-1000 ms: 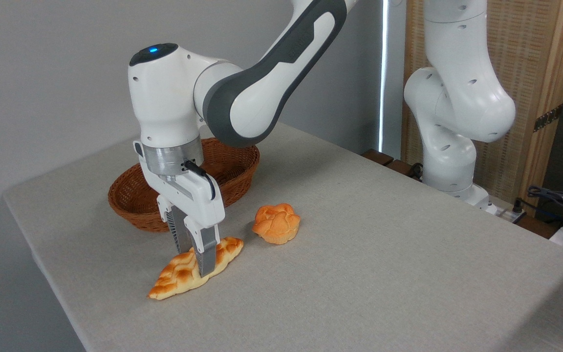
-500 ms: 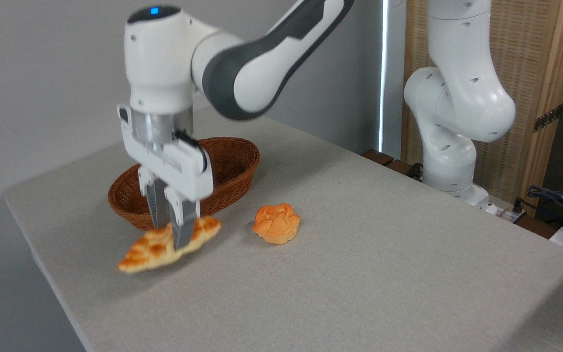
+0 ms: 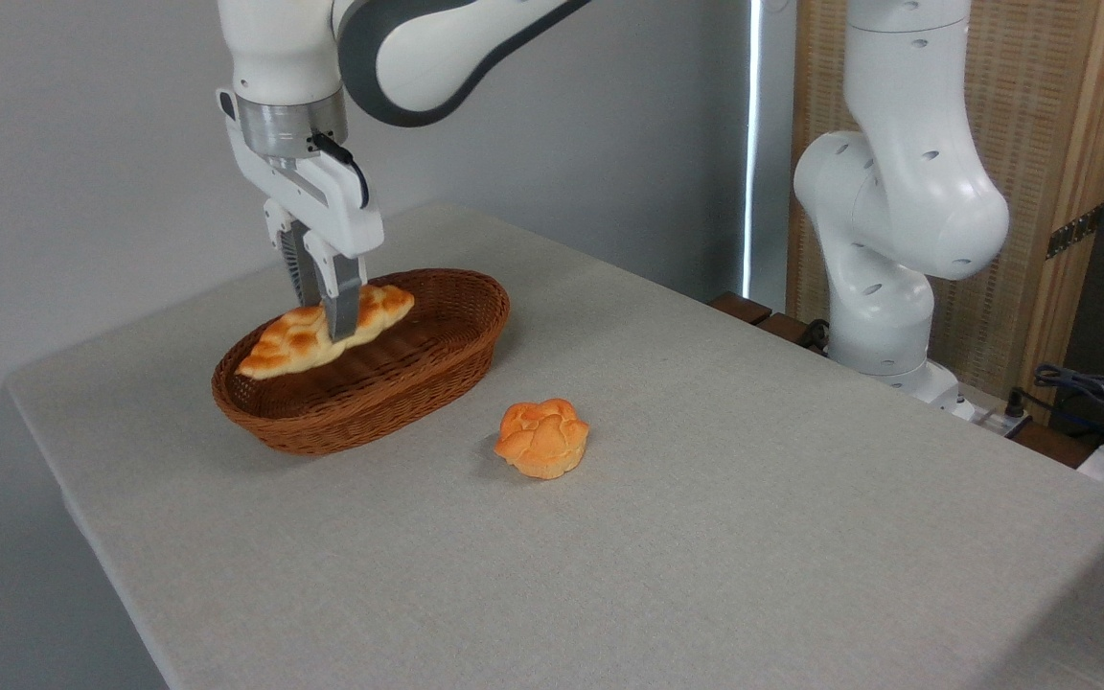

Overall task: Put bread into the basket
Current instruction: 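Carry the braided loaf over the wicker basket, then lower the loaf into the basket and open the gripper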

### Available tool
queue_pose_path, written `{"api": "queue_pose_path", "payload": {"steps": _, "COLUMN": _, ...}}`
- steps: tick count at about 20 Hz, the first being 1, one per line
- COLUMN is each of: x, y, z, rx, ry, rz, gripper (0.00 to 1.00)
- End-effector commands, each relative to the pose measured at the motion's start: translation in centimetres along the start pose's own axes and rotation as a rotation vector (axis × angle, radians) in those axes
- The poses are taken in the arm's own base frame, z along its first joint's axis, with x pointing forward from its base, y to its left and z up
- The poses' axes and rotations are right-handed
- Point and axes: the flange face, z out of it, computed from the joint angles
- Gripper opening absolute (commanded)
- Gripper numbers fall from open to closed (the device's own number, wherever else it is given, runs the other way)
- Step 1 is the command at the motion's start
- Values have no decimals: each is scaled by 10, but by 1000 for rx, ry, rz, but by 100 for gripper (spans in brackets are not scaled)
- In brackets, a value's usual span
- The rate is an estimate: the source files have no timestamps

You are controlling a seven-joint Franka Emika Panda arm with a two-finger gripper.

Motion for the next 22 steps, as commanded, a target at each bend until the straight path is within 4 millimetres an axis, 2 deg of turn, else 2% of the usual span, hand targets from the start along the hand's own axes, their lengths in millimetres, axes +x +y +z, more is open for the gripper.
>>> {"api": "queue_pose_path", "payload": {"steps": 1, "x": 14, "y": 29, "z": 32, "rx": -34, "ry": -43, "rz": -48, "gripper": 86}}
{"api": "queue_pose_path", "payload": {"steps": 3, "x": 18, "y": 35, "z": 45, "rx": -24, "ry": -53, "rz": -46, "gripper": 91}}
{"api": "queue_pose_path", "payload": {"steps": 4, "x": 19, "y": 36, "z": 50, "rx": -25, "ry": -57, "rz": -50, "gripper": 99}}
{"api": "queue_pose_path", "payload": {"steps": 5, "x": 19, "y": 35, "z": 49, "rx": -25, "ry": -53, "rz": -61, "gripper": 100}}
{"api": "queue_pose_path", "payload": {"steps": 17, "x": 19, "y": 25, "z": 45, "rx": -15, "ry": -29, "rz": -74, "gripper": 100}}
{"api": "queue_pose_path", "payload": {"steps": 21, "x": 19, "y": 21, "z": 37, "rx": -9, "ry": -23, "rz": -70, "gripper": 100}}
{"api": "queue_pose_path", "payload": {"steps": 22, "x": 21, "y": 19, "z": 29, "rx": -7, "ry": -14, "rz": -69, "gripper": 100}}
